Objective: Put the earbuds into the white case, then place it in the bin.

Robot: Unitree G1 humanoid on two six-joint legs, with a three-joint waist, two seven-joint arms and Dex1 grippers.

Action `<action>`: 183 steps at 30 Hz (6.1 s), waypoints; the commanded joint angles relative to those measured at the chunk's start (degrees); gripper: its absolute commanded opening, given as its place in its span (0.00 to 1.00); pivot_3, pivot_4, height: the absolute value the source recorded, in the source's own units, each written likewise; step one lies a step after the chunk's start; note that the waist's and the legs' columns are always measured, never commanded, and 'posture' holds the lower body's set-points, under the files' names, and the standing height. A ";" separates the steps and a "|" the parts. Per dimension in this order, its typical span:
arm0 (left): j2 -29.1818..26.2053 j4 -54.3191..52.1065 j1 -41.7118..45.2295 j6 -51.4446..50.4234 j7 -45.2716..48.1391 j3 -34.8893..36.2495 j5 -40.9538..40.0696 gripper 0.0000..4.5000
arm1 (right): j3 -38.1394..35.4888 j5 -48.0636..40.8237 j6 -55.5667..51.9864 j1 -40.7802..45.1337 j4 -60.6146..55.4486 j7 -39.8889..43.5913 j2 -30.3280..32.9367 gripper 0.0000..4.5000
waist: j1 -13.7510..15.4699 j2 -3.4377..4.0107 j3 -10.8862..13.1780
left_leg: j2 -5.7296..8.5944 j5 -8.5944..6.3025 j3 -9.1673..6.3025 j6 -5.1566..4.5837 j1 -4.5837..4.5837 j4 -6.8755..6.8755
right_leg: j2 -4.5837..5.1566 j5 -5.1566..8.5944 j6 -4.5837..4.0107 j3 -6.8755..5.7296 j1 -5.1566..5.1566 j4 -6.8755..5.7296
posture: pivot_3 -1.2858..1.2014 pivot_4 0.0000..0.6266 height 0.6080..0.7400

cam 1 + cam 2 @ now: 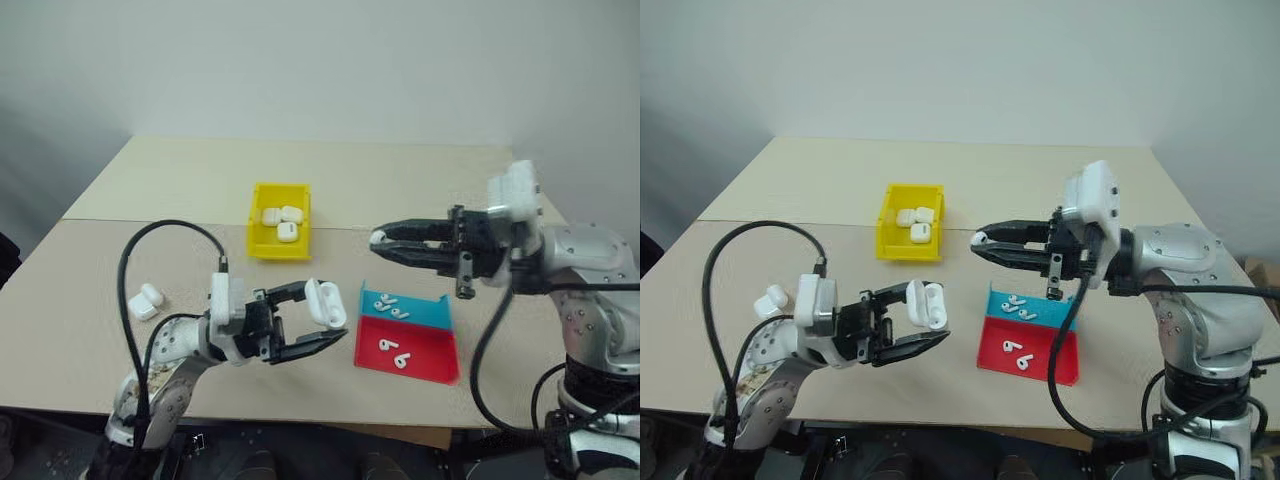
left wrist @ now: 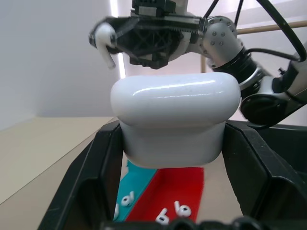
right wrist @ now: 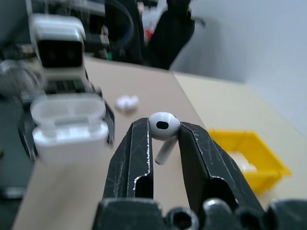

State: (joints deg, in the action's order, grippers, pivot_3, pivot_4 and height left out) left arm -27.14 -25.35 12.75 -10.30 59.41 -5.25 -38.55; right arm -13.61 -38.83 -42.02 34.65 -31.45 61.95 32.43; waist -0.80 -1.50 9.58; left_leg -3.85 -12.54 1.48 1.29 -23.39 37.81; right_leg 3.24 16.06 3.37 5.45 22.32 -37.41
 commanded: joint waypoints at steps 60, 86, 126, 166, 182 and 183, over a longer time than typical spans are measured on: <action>2.15 3.27 5.08 1.66 4.80 -0.49 1.91 0.62 | 13.67 -0.54 23.61 -10.85 3.65 2.35 -0.68 0.36 | -0.09 -0.01 0.00 | -0.01 -0.01 -0.07 -0.01 -0.12 -0.04 | -0.02 -0.01 0.03 -0.06 0.01 0.23 | 0.52 0.24 1.00; -10.86 4.08 -12.95 12.99 9.68 5.49 11.70 0.62 | 36.80 34.65 23.45 17.52 28.90 21.83 26.70 0.58 | -0.36 0.10 0.08 | -0.06 -0.01 0.15 -0.02 -0.46 -0.17 | 0.04 -0.02 -0.07 0.05 0.60 0.28 | 0.52 0.24 1.00; -8.54 0.56 -15.84 13.09 0.85 3.40 16.27 0.62 | 45.89 58.38 33.65 28.05 58.59 19.70 2.80 0.58 | -0.11 0.13 0.08 | -0.06 0.00 0.16 -0.01 -0.72 -0.10 | 0.01 -0.06 -0.11 0.01 0.86 0.05 | 0.52 0.24 1.00; -8.10 1.32 -14.89 13.39 0.23 3.26 17.50 0.62 | 45.71 60.04 36.31 26.80 59.27 19.22 2.12 0.50 | -0.17 0.14 0.08 | -0.06 0.00 0.16 -0.01 -0.65 -0.05 | 0.00 -0.06 -0.11 0.03 0.86 -0.13 | 0.52 0.24 1.00; -7.93 1.36 -14.68 13.37 0.07 3.09 17.66 0.62 | 45.83 60.28 37.89 26.30 59.07 19.43 2.46 0.31 | -0.17 0.14 0.08 | -0.06 0.01 0.16 -0.01 -0.64 -0.05 | 0.00 -0.06 -0.11 0.03 0.85 -0.14 | 0.52 0.24 1.00; -7.91 1.37 -14.69 13.41 0.08 3.07 17.68 0.62 | 45.83 60.28 37.90 26.30 59.07 19.41 2.46 0.31 | -0.18 0.14 0.08 | -0.06 0.01 0.16 -0.01 -0.64 -0.04 | 0.00 -0.06 -0.11 0.03 0.86 -0.15 | 0.52 0.24 1.00</action>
State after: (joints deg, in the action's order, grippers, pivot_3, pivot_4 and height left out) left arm -35.30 -23.00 -2.49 1.36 59.70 -2.08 -20.40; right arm 33.47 21.28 -5.23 60.47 28.82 81.30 34.30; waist -0.97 -1.36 9.65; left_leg -3.92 -12.53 1.63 1.29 -24.03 37.77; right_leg 3.24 16.00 3.26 5.49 23.18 -37.56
